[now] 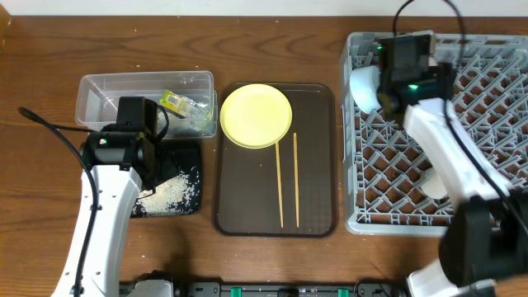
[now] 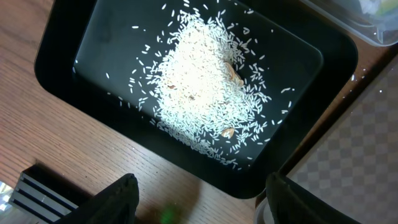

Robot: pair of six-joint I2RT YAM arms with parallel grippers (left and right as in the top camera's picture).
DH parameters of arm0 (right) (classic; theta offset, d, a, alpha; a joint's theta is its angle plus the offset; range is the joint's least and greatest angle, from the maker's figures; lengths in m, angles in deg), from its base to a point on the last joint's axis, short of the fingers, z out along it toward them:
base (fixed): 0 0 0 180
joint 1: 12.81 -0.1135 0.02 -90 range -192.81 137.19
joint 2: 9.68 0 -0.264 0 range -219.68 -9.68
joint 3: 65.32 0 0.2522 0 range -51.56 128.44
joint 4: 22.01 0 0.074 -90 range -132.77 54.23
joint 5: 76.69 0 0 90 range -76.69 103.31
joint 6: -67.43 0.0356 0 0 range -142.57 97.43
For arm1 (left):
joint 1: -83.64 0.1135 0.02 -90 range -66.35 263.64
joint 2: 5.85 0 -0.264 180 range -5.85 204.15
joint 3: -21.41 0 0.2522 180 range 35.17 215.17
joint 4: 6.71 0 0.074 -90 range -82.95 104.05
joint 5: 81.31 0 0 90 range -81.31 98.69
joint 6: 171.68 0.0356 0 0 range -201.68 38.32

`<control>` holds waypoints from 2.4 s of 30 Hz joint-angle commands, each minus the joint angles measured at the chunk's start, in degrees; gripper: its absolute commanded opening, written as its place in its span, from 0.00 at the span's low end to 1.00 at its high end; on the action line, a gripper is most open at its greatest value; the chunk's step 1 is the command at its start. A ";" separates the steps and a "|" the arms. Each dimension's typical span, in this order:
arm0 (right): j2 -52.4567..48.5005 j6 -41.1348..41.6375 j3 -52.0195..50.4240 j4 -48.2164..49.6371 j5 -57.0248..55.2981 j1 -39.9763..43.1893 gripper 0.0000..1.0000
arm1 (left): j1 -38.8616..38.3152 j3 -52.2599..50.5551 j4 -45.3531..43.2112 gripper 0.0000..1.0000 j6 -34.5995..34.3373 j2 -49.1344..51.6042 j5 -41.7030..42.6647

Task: Sort waste into correct bins and load items into the dishwasher rack
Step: 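Carry the pink-lined bowl into the rack and release it upright, then lower the right gripper onto a wooden chopstick on the brown tray and grasp, then carry the chopstick right and insert it into the rack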

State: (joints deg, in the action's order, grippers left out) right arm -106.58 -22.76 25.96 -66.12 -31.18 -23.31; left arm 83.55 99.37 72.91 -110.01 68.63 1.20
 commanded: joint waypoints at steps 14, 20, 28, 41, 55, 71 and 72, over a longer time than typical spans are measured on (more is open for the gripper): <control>7.65 5.40 0.39 -11.85 54.31 -4.37 0.75 | 0.20 -0.24 0.52 0.69 -0.26 0.00 -0.48; 7.63 7.50 -0.33 -14.43 56.52 -10.75 0.69 | 0.20 -0.24 0.52 0.69 -0.26 0.00 -0.48; 4.68 16.57 -3.85 -17.20 50.25 -20.83 0.68 | 0.20 -0.24 0.52 0.69 -0.26 0.00 -0.48; -10.40 32.33 -7.19 -17.09 44.83 -31.54 0.58 | 0.20 -0.24 0.52 0.69 -0.26 0.00 -0.48; -17.49 34.05 -7.19 -17.33 44.52 -31.85 0.26 | 0.20 -0.24 0.52 0.69 -0.26 0.00 -0.48; -13.64 31.78 -6.97 -19.41 44.50 -27.93 0.01 | 0.20 -0.24 0.55 0.69 -0.26 0.00 -0.48; -12.07 31.10 -6.97 -19.41 44.50 -27.26 0.01 | 0.20 -0.24 0.55 0.69 -0.26 0.00 -0.48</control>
State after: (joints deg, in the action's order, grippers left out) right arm -121.10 10.25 19.42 -85.47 13.80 -52.88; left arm 83.55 99.37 73.09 -110.01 68.63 1.20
